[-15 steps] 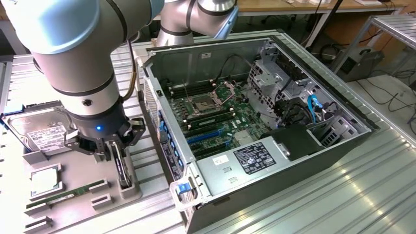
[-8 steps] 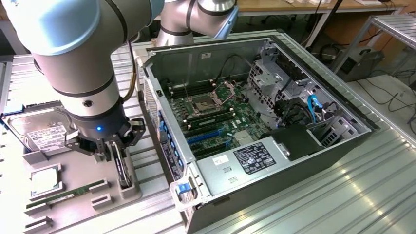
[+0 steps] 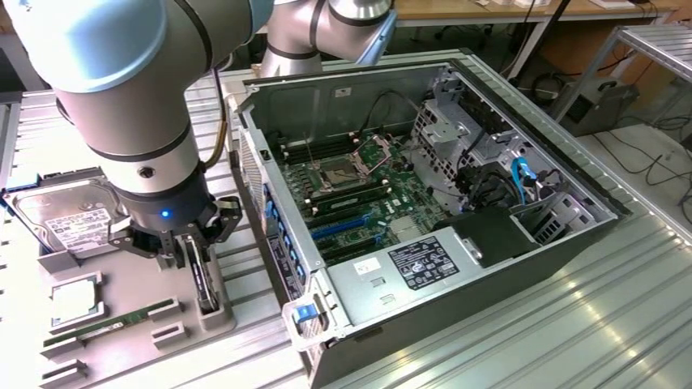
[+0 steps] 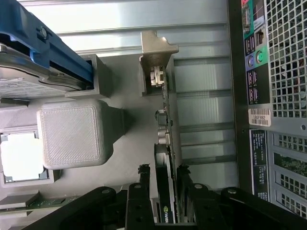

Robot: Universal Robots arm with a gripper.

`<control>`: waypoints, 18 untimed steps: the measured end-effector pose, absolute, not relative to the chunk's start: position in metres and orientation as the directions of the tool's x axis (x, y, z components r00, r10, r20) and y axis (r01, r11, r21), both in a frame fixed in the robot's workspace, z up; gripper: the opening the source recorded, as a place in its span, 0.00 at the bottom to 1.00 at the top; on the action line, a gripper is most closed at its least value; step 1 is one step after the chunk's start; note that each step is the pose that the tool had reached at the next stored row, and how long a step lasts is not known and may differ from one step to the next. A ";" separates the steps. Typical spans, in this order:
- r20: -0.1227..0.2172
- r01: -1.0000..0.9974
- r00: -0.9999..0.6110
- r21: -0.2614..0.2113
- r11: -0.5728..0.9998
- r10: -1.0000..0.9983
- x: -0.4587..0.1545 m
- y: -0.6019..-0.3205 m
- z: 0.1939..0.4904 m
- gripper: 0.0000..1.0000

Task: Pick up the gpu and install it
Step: 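Pick up the gpu and move the gpu toward the slot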

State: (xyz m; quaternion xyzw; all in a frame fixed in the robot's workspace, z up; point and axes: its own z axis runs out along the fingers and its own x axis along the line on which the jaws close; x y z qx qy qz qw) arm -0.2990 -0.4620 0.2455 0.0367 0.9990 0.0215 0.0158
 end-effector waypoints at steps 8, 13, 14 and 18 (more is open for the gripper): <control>-0.030 0.071 -0.997 0.044 0.996 0.073 -0.299 -0.462 0.245 0.35; -0.030 0.065 -0.997 0.044 0.997 0.067 -0.299 -0.462 0.245 0.27; -0.030 0.055 -0.998 0.044 0.998 0.056 -0.299 -0.462 0.245 0.27; -0.028 -0.003 -1.000 0.044 0.999 -0.001 -0.297 -0.462 0.245 0.26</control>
